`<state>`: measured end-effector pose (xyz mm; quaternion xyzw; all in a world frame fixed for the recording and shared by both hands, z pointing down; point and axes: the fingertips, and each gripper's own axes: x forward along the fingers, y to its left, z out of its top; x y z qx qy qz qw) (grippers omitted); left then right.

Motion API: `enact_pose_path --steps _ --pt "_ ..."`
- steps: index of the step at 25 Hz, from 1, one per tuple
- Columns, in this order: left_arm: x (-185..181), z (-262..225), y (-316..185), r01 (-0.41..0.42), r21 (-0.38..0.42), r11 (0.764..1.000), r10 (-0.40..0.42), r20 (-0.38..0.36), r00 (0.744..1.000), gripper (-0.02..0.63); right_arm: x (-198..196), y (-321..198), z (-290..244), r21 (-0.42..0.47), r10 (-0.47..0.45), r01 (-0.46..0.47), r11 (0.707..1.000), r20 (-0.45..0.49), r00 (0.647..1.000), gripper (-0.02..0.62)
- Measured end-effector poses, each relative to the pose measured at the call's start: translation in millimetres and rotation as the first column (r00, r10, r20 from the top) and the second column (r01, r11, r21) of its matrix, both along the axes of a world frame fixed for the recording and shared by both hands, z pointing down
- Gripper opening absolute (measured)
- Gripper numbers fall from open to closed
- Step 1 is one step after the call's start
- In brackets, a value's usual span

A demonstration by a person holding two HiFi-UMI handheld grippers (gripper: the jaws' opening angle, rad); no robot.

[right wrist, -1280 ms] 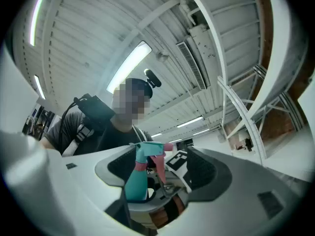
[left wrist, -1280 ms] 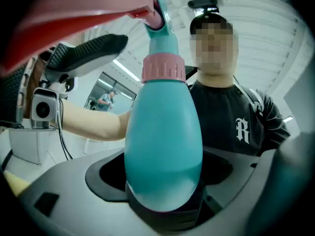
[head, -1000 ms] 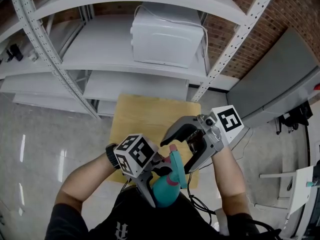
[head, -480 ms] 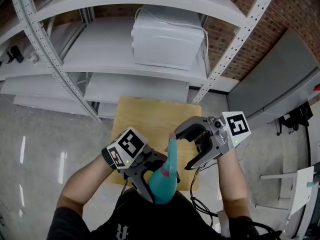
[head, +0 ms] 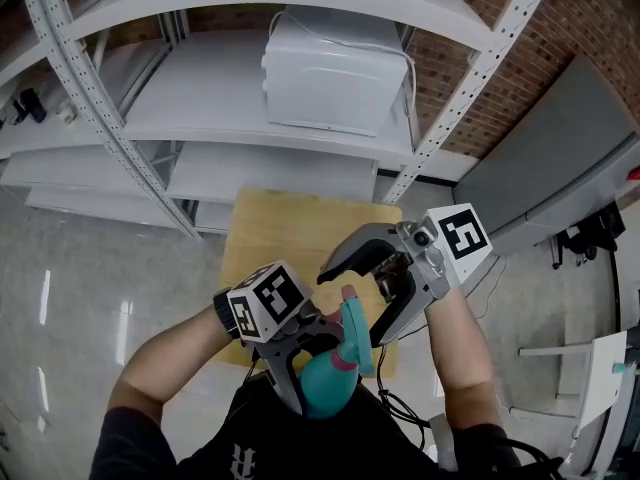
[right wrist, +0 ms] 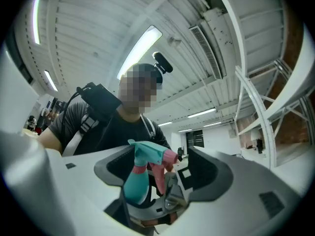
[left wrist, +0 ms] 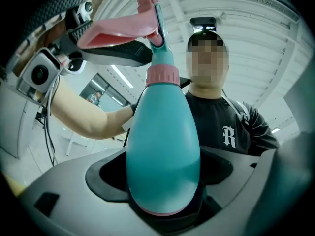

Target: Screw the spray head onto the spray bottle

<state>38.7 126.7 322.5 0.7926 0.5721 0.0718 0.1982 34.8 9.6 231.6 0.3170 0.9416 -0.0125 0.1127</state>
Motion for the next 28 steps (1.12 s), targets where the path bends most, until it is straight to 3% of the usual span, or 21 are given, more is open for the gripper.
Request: enact_pose_path --steps 3,5,9,13,15,17,19,21,28 --pt "0 -4 3 -0.025 -0.038 0.999 0.024 -0.026 0.999 0.402 -8 13 -3 0.039 -0.043 0.043 0.998 0.01 0.999 0.314" --pt "0 -7 -3 0.005 -0.05 0.999 -0.007 -0.04 0.999 0.402 -9 11 -7 0.024 -0.001 0.001 1.0 0.003 1.0 0.313" --pt "5 -2 -29 0.167 -0.05 0.985 -0.168 -0.014 0.986 0.402 -8 -14 -4 -0.035 0.196 -0.2 0.979 -0.082 0.977 0.285" --pt "8 10 -60 0.343 -0.055 0.938 -0.338 0.077 0.938 0.402 0 -36 6 -0.029 0.366 -0.376 0.926 -0.167 0.915 0.281" --pt "6 15 -73 0.394 -0.057 0.917 -0.386 0.113 0.916 0.402 6 -42 11 -0.02 0.414 -0.424 0.905 -0.183 0.892 0.281" --pt "3 18 -76 0.389 -0.051 0.92 -0.38 0.122 0.917 0.4 11 -39 12 -0.008 0.401 -0.408 0.913 -0.158 0.902 0.281" --pt "3 16 -69 0.345 -0.052 0.937 -0.338 0.112 0.934 0.399 9 -29 13 0.014 0.348 -0.349 0.937 -0.131 0.928 0.282" --pt "7 15 -64 0.323 -0.044 0.945 -0.317 0.104 0.943 0.397 0 -23 16 0.038 0.316 -0.314 0.949 -0.15 0.937 0.282" --pt "6 30 -71 0.372 0.016 0.928 -0.37 0.149 0.917 0.391 -4 -30 31 0.018 0.342 -0.348 0.937 -0.238 0.909 0.281"
